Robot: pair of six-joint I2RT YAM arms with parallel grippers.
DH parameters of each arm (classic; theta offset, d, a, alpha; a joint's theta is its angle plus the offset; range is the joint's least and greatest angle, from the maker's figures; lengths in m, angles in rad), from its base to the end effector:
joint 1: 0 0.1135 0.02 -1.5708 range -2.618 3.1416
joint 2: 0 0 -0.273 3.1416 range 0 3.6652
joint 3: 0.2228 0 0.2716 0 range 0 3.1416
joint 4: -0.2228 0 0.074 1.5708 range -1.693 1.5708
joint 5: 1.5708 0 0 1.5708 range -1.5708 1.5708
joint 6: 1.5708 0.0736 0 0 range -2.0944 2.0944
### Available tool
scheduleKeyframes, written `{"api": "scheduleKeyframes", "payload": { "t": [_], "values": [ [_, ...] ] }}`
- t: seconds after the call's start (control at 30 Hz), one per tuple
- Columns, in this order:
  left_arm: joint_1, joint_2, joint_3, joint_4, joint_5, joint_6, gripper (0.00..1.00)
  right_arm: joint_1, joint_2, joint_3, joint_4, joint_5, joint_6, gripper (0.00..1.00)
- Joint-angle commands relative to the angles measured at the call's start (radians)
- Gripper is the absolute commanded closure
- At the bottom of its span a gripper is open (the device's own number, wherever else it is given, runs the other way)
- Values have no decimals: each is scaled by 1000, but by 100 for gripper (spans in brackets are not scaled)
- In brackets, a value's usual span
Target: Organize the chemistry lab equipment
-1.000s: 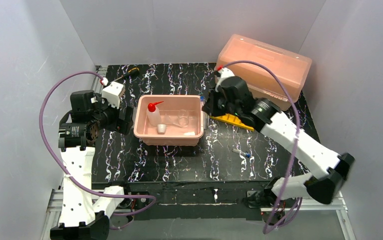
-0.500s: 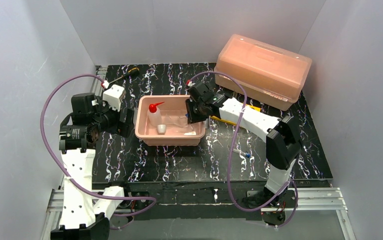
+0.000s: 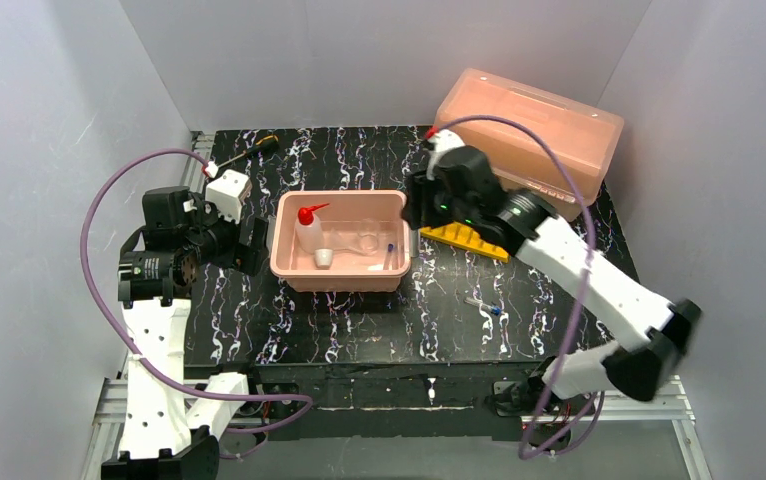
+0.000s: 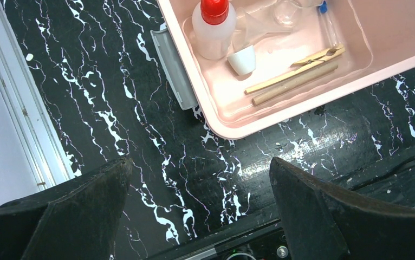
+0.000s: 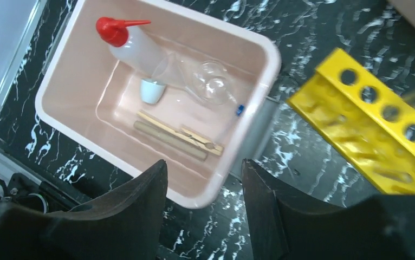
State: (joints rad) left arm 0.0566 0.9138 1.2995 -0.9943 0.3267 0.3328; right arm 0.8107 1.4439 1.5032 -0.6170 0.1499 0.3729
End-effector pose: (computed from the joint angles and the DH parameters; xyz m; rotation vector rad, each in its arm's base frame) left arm 0.1950 -0.0126 0.4028 0.4765 2.0922 -0.1298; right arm 0.2635 0.2612 0.3822 -0.3825 2.1355 0.5358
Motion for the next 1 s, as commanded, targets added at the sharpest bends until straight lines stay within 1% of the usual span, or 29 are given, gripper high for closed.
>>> {"api": "scheduleKeyframes", "payload": {
  "t": [0.0,0.07,0.17,0.23,0.27,0.3,0.47,0.6,0.73,0.97],
  "values": [
    [3,-2,21,-7,17,5,2,-72,-161,-231,-12,67,10,39],
    [3,2,25,-8,17,6,2,-105,-232,-372,10,61,40,39],
    [3,4,29,-10,17,9,2,-134,-323,-526,38,51,76,36],
    [3,4,29,-9,18,9,2,-146,-360,-608,42,64,96,26],
    [3,4,31,-10,18,9,2,-154,-371,-632,44,65,102,23],
    [3,7,33,-11,19,9,2,-168,-375,-656,46,60,106,22],
    [3,12,44,-19,21,5,2,-225,-352,-732,78,19,119,20],
    [3,11,49,-24,18,7,2,-246,-281,-767,110,18,115,20],
    [3,12,57,-31,11,13,2,-259,-217,-804,160,13,113,21],
    [4,14,56,-35,6,20,2,-273,-175,-822,212,-18,128,23]
  ]
}}
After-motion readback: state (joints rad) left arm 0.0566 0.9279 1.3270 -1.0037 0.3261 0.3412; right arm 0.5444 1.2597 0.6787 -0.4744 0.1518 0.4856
